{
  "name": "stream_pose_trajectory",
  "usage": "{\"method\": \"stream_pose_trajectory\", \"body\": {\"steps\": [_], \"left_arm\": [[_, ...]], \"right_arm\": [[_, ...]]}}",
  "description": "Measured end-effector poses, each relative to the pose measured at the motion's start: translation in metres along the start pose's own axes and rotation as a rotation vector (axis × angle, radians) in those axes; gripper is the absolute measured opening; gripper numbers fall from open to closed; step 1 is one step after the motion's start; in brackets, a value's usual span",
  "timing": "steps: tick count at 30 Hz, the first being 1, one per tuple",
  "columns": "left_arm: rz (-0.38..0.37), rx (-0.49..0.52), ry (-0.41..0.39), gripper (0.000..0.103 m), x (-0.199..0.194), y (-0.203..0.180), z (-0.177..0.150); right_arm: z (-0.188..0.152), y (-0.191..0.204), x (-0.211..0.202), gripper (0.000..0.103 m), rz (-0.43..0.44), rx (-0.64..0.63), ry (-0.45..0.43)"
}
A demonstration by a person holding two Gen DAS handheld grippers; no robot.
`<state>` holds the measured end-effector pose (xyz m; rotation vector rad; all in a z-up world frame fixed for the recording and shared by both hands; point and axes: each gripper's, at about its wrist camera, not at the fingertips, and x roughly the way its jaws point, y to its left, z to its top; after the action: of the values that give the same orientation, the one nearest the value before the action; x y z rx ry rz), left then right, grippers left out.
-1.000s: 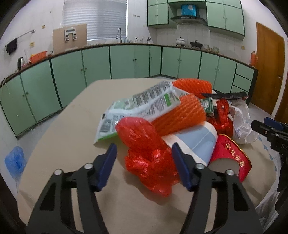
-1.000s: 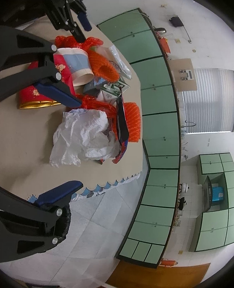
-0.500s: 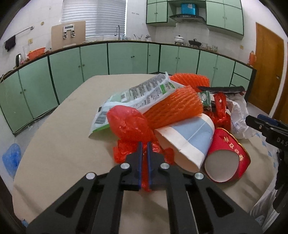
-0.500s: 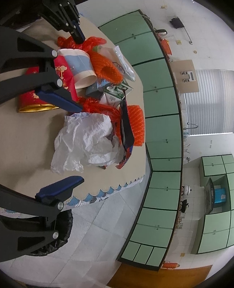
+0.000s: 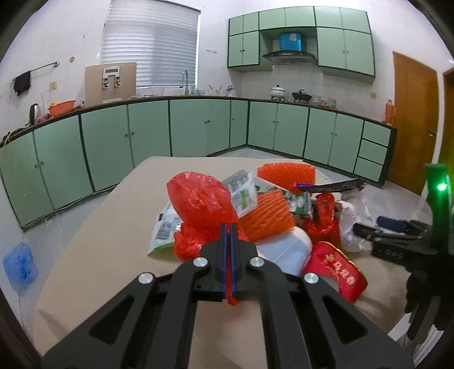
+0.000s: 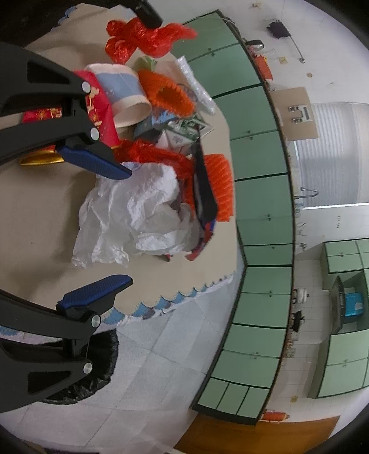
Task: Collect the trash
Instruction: 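Carry the red mesh bag and white plastic bag to the black bin and release both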
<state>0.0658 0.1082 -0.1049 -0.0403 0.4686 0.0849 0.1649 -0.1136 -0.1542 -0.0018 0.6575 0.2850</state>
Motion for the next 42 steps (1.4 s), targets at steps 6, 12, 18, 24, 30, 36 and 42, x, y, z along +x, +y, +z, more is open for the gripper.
{"method": "stream_pose_trajectory", "body": {"steps": [6,12,18,24,30,36,42], "left_arm": [[-0.011,0.015,-0.002,0.000,0.003,-0.008,-0.001],[-0.012,0.017,-0.020,0.000,-0.002,-0.009,0.007],[-0.039,0.029,-0.065,0.000,-0.012,-0.020,0.018],[-0.112,0.052,-0.101,0.000,-0.020,-0.043,0.031],[-0.238,0.088,-0.106,0.000,-0.018,-0.085,0.037],[-0.382,0.123,-0.084,0.000,-0.003,-0.136,0.035],[-0.496,0.154,-0.063,0.000,0.023,-0.199,0.032]], "right_arm": [[-0.001,0.004,0.006,0.010,0.087,-0.028,0.040],[0.002,0.003,-0.014,0.003,0.129,-0.014,0.001],[0.022,0.004,-0.052,0.003,0.185,-0.021,-0.081],[0.034,-0.003,-0.089,0.003,0.211,-0.011,-0.155],[0.033,-0.033,-0.119,0.003,0.153,0.035,-0.210],[0.018,-0.084,-0.131,0.003,0.033,0.114,-0.216],[0.003,-0.140,-0.135,0.003,-0.075,0.193,-0.204]]}}
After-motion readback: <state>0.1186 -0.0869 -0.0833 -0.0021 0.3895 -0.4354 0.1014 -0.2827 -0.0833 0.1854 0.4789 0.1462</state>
